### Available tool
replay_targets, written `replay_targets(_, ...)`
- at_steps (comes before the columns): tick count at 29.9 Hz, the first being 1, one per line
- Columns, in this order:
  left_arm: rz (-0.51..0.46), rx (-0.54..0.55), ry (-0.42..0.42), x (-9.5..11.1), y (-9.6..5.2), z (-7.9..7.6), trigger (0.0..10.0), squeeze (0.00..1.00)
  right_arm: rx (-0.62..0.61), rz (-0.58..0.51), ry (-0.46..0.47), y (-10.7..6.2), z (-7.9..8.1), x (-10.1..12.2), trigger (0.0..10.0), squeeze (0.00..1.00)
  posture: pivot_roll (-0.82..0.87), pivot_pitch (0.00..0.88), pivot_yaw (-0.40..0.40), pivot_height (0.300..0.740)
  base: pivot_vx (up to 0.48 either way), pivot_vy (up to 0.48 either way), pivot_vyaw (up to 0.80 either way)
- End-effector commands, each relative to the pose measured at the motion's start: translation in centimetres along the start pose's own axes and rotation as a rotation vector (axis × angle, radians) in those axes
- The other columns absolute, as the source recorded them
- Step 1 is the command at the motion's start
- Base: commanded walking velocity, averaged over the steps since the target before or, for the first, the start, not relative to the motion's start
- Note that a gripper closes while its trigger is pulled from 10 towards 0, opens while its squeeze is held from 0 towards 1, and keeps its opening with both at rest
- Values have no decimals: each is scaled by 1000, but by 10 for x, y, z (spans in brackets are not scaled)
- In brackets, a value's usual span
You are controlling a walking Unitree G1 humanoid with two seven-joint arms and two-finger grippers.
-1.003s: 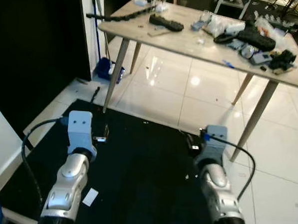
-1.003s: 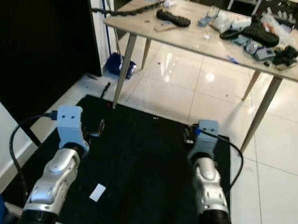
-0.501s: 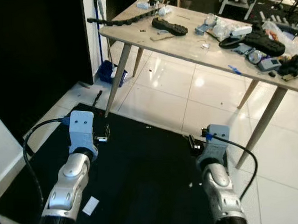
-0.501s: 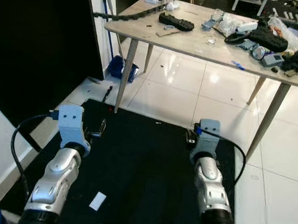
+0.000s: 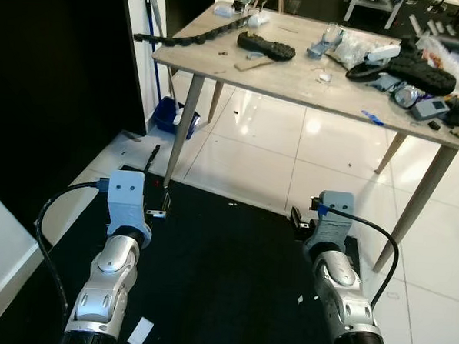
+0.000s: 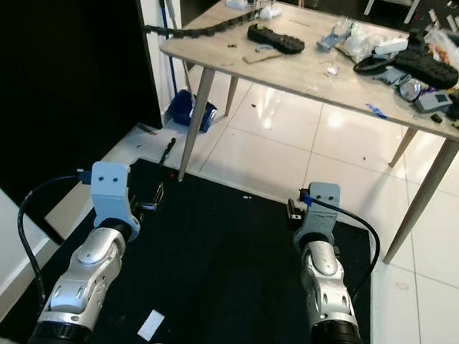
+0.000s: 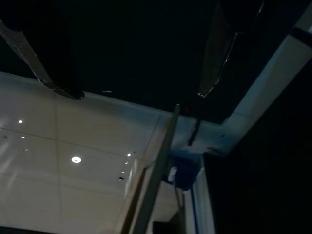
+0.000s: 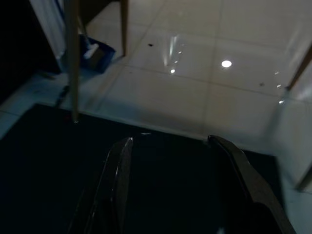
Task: Picking trash to rubbish bin
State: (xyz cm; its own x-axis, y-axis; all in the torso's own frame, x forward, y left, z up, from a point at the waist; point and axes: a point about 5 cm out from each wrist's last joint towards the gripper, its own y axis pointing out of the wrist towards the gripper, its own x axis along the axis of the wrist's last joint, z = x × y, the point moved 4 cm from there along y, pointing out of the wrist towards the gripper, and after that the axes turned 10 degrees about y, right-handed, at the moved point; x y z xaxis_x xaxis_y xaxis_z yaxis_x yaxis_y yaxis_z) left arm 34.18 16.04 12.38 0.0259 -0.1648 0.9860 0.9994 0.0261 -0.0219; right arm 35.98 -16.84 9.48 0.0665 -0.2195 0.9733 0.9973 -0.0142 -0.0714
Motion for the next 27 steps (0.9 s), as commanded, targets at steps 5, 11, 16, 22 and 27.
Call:
replay_targets(5,24,-2,7,-5,-1,1,10000,0,-12,17,-1,-2,-4,-5,10000,0,23,150,-25,740,449,0,0)
replay_targets(11,23,-1,8,-5,-1,1,10000,0,-11,17,-2,-1,-3,-5,10000,0,23,149,-25,740,455,0,0)
replay_targets(16,21,-2,9,-5,-1,1,10000,0,-11,17,-1,-1,-3,-5,10000,0,23,150,-25,740,457,0,0)
replay_targets(22,20,-5,10,-5,-1,1,10000,0,-12,18,-1,-2,-3,-5,10000,0,23,150,-25,740,456,0,0)
replay_targets(27,16,-10,12,-4,0,0,10000,0,-12,17,-1,-1,-3,-5,10000,0,22,150,-23,740,443,0,0)
